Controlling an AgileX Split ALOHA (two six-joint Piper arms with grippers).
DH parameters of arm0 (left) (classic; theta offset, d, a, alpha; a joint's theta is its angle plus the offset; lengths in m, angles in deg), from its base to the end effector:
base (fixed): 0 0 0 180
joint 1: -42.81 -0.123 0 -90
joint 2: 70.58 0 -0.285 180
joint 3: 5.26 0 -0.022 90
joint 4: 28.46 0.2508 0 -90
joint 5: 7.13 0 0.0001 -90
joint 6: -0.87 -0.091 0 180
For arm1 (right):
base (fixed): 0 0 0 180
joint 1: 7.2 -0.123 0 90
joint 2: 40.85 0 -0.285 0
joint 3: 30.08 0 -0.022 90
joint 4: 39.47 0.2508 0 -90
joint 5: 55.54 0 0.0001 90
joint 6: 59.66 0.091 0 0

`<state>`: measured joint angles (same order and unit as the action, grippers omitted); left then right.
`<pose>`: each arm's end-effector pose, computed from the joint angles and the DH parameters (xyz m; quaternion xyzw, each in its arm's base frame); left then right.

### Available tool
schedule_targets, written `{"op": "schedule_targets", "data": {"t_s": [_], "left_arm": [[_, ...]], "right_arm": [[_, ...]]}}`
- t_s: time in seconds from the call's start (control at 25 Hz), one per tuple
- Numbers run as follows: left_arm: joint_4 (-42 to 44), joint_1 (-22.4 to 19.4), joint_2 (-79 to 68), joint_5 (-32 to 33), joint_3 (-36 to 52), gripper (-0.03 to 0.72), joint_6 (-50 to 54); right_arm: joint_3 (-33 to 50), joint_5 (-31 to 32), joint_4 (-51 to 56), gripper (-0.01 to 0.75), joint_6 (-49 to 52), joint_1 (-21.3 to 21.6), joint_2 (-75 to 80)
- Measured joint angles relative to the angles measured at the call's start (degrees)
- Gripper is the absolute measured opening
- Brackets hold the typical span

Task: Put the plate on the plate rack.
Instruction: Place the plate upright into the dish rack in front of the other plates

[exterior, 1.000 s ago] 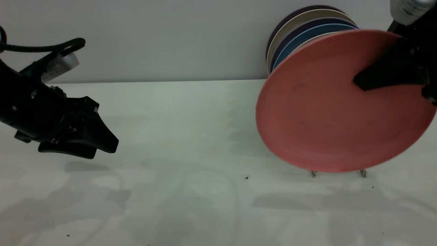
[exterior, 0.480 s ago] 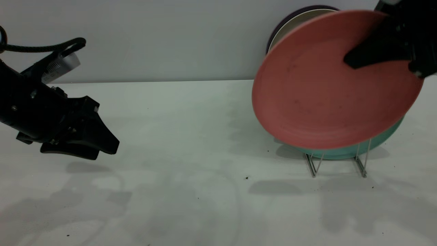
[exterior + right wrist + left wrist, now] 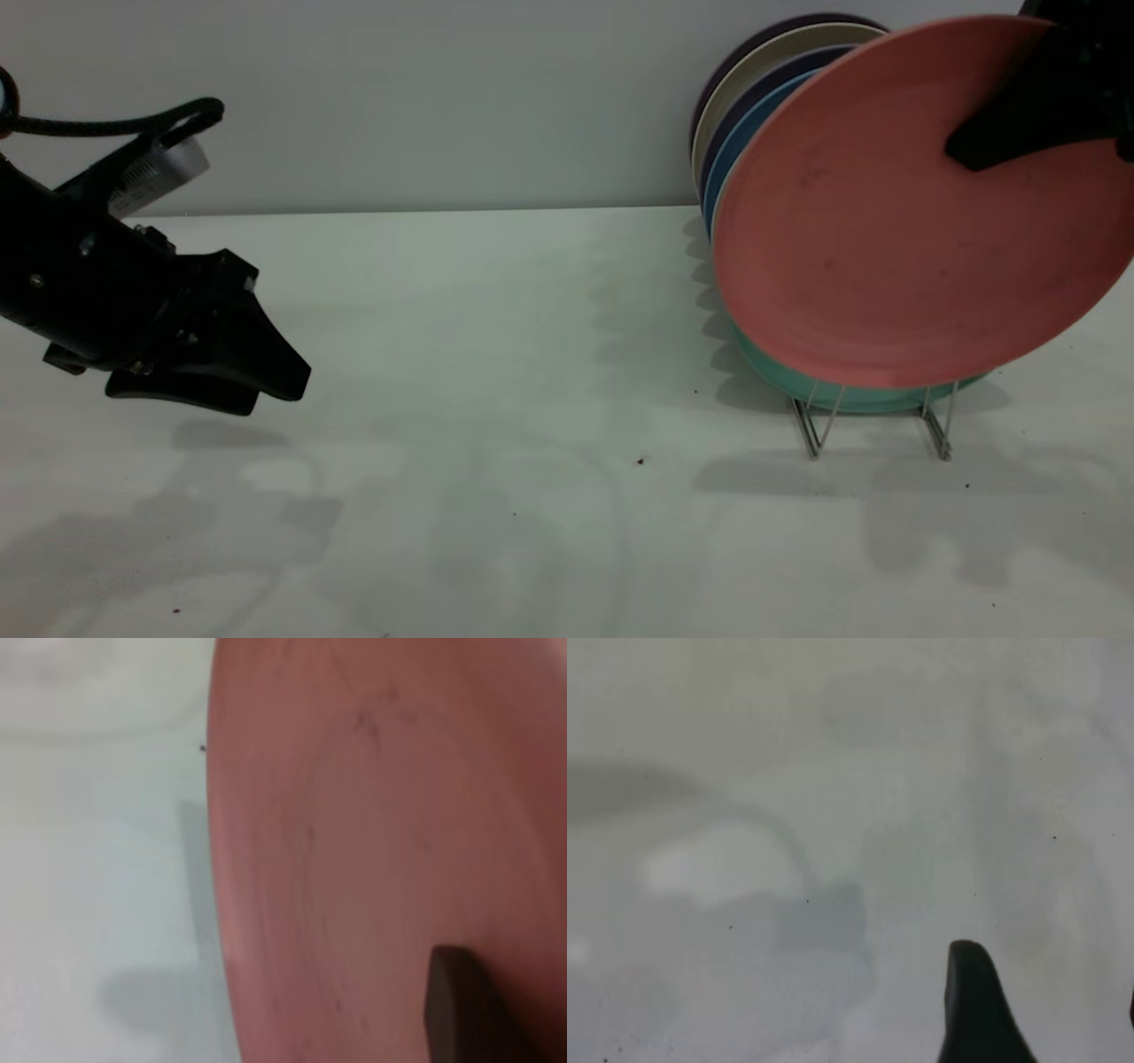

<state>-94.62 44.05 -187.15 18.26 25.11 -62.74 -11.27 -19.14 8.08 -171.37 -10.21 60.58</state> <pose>0.3135 -0.0426 0.1022 0.0462 0.9611 -0.1990 0.1859 0.3265 0.0571 0.2267 -0.6094 0.7102 0.0243 0.3517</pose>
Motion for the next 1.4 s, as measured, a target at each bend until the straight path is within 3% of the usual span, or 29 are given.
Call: {"op": "schedule_targets", "data": {"t_s": [0.96, 1.4], "left_arm": [[0.0, 0.0, 0.0, 0.14, 0.0, 0.446, 0.11], [0.0, 0.0, 0.0, 0.14, 0.0, 0.446, 0.11]], "right_arm": [[-11.39, 5.17, -4.33, 0.14, 4.41, 0.34, 5.49], [-13.92, 6.64, -7.5, 0.14, 6.77, 3.28, 7.75]]}}
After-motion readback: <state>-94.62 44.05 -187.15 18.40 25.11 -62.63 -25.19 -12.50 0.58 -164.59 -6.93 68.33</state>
